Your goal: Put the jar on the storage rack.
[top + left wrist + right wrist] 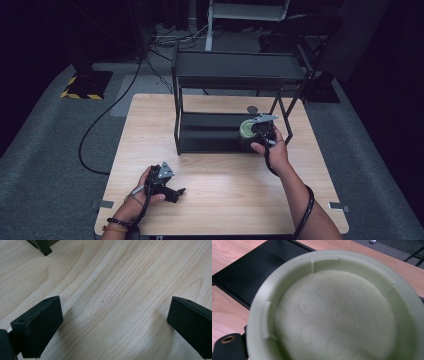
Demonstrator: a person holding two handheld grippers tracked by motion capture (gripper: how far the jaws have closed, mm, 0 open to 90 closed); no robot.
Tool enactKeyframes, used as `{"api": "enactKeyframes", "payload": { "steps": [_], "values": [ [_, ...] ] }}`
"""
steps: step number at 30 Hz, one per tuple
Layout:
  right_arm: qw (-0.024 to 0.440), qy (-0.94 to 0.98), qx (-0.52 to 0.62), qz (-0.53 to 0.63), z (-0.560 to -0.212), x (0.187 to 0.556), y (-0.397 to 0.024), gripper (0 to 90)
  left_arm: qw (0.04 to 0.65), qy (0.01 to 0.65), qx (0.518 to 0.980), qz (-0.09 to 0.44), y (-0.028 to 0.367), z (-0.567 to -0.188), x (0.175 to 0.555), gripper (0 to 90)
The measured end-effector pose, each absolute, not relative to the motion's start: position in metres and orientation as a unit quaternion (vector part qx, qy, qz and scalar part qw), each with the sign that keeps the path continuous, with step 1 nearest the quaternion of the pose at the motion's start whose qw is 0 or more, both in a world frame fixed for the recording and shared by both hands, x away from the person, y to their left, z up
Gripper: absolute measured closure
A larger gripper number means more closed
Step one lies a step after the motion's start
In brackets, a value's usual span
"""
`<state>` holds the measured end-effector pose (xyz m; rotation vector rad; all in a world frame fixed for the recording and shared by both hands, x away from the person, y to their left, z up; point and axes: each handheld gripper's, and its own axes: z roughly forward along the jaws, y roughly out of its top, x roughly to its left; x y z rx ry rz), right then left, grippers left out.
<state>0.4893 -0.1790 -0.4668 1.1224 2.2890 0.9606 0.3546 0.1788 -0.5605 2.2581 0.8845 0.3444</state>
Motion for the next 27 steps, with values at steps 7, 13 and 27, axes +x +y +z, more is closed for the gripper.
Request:
{"api": "enactKeyframes", "payload": {
  "steps": [7,13,27],
  "values": [
    [0.205,0.825,0.400,0.343,-0.470,0.491,-0.172,11.3,0.340,0.339,0.867,0.132,0.179,-0.561,0.355,0.1],
    [0.203,0.827,0.401,0.338,-0.474,0.493,-0.168,11.3,0.340,0.339,0.867,0.132,0.179,-0.561,0.355,0.1],
    [0.200,0.827,0.408,0.330,-0.483,0.497,-0.165,11.3,0.340,0.338,0.867,0.132,0.179,-0.561,0.355,0.1]
  ]
}}
